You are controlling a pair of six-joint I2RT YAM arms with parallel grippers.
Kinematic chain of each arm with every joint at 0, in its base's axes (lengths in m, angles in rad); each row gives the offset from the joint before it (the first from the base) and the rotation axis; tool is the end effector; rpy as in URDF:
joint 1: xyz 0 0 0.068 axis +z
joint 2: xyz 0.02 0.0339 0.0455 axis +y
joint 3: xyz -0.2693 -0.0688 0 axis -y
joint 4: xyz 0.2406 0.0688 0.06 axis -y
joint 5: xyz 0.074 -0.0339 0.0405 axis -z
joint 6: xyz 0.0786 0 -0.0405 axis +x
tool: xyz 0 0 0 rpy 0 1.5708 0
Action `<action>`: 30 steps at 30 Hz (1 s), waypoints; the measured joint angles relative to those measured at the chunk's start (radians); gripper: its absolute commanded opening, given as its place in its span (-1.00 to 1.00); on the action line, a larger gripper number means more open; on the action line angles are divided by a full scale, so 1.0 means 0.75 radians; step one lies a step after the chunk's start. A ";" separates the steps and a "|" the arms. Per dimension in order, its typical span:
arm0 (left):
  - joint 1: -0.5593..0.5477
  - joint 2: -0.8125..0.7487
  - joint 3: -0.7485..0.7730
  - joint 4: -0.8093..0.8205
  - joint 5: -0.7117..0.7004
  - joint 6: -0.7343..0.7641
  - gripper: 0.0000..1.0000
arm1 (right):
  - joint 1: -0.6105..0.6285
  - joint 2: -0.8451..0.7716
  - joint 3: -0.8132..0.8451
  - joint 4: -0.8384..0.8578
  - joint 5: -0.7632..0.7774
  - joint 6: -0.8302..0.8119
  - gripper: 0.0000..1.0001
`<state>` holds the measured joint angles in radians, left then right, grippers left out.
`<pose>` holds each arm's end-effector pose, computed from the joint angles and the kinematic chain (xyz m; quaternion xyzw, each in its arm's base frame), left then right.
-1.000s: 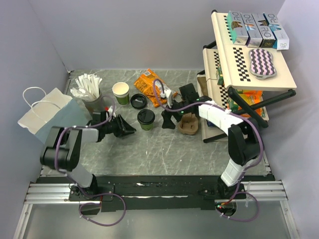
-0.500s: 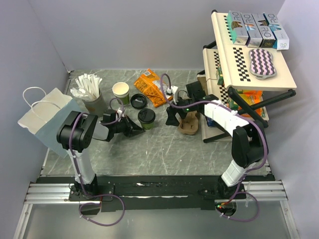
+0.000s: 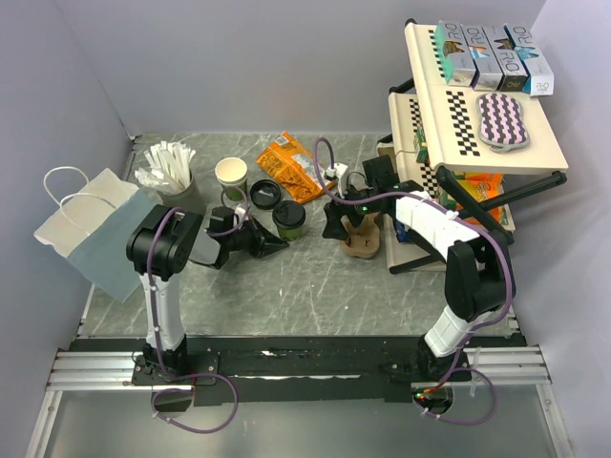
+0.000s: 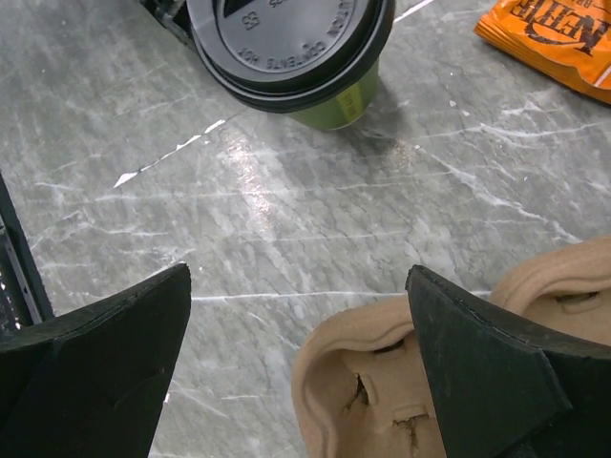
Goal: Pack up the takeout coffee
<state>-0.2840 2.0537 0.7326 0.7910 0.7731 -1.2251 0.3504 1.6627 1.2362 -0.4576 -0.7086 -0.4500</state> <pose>0.3446 -0.1578 0.0678 -0.1973 0.8013 -0.5537 0.1115 0.3331 0.1762 0.2334 -0.4516 0.7679 0.3106 0.3316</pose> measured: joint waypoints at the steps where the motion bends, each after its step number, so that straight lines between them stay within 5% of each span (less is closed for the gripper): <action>1: -0.006 0.014 0.008 0.020 -0.002 -0.019 -0.82 | -0.002 0.000 0.000 -0.001 0.000 -0.001 1.00; 23: -0.024 0.153 0.165 0.181 -0.083 -0.267 -0.74 | -0.006 0.000 0.001 -0.001 0.259 -0.056 1.00; 30: -0.034 0.061 0.063 0.116 -0.080 -0.178 0.01 | -0.010 0.000 0.035 -0.020 0.377 -0.014 0.89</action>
<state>-0.3092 2.0991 0.7795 0.8780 0.7132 -1.3582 0.3428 1.6627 1.2625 -0.4728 -0.4255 -0.4603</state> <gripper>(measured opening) 0.372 0.980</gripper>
